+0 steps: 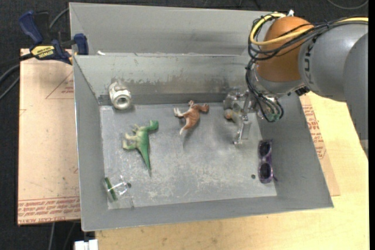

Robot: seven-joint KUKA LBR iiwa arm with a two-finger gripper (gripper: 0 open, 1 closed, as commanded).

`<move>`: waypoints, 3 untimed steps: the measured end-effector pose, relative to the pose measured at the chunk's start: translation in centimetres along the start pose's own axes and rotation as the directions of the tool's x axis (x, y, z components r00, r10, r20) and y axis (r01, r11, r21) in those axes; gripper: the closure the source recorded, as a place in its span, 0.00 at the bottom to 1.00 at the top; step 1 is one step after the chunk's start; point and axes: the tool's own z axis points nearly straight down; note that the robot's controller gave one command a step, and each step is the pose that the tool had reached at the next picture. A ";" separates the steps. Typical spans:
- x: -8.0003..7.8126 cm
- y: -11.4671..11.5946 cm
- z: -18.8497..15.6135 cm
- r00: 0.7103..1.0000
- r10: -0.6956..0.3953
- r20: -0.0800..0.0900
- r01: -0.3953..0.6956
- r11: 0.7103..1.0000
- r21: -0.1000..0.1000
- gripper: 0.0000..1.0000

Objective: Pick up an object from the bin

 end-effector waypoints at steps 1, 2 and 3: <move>-0.8 -0.7 -0.1 0.969 -0.247 0.009 0.247 0.969 0.004 0.00; -0.6 -2.3 -0.1 0.993 -0.121 0.005 0.121 0.993 0.000 1.00; -0.6 -2.3 -0.1 0.993 -0.121 0.005 0.121 0.993 0.000 1.00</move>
Offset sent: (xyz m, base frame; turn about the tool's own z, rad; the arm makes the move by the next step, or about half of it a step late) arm 0.0056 -0.0236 0.0001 -0.1203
